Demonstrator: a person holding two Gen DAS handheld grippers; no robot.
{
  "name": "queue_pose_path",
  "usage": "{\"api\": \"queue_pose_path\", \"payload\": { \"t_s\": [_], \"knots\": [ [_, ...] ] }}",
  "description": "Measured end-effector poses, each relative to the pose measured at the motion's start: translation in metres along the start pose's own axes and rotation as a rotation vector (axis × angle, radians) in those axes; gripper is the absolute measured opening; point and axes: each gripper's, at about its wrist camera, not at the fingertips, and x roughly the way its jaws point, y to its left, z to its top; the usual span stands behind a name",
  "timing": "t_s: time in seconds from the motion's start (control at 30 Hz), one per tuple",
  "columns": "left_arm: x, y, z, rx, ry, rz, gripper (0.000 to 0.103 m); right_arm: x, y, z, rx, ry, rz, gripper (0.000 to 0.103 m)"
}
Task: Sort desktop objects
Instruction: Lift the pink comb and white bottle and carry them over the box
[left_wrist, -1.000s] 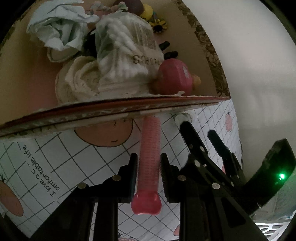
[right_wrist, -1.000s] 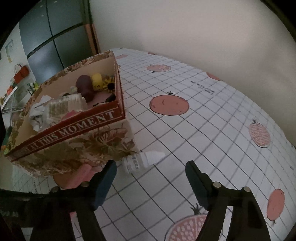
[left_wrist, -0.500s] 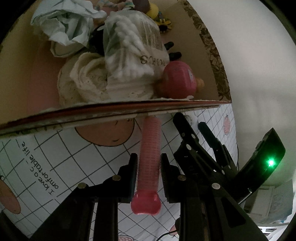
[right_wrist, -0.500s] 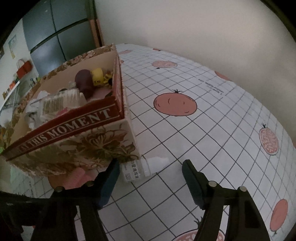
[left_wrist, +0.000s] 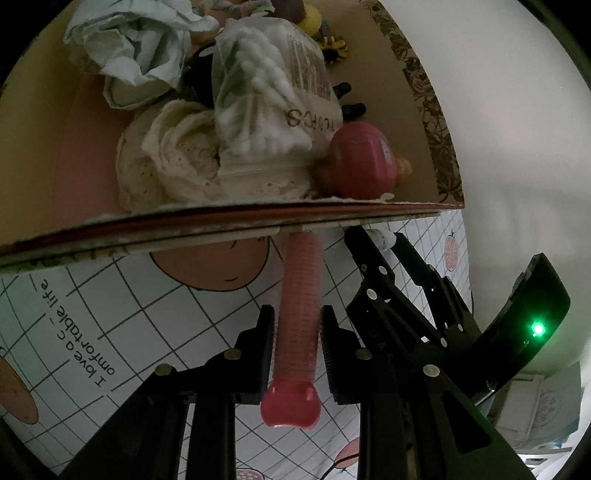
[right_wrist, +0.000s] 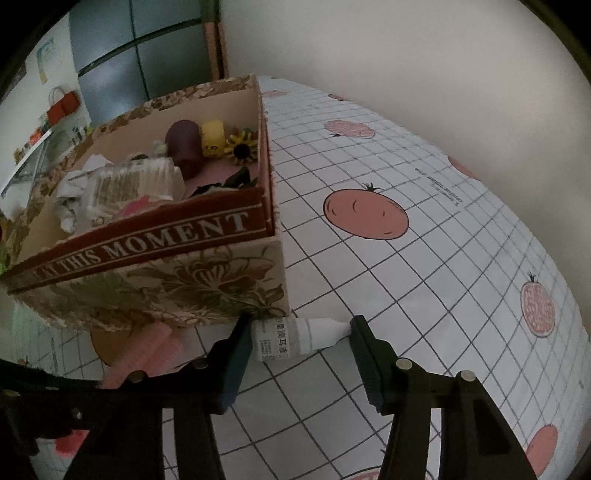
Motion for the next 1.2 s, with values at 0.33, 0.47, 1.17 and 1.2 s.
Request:
{"api": "queue_pose_path", "payload": {
  "t_s": [0.33,0.47,1.17,1.2],
  "knots": [
    [0.001,-0.009,0.001,0.012,0.001,0.01,0.026,-0.043,-0.02,-0.02,0.384,-0.096,-0.072,0.056],
    [0.003,-0.015,0.0,0.032,0.0,0.03,0.026,-0.066,-0.028,-0.037,0.606,-0.162,-0.128,0.056],
    [0.011,-0.053,0.0,0.23,-0.019,0.099,0.026,-0.153,-0.023,-0.072,1.062,-0.362,-0.225,0.056],
    [0.009,-0.057,0.001,0.246,-0.03,0.098,0.026,-0.159,-0.023,-0.07,1.055,-0.382,-0.226,0.056]
  ]
}}
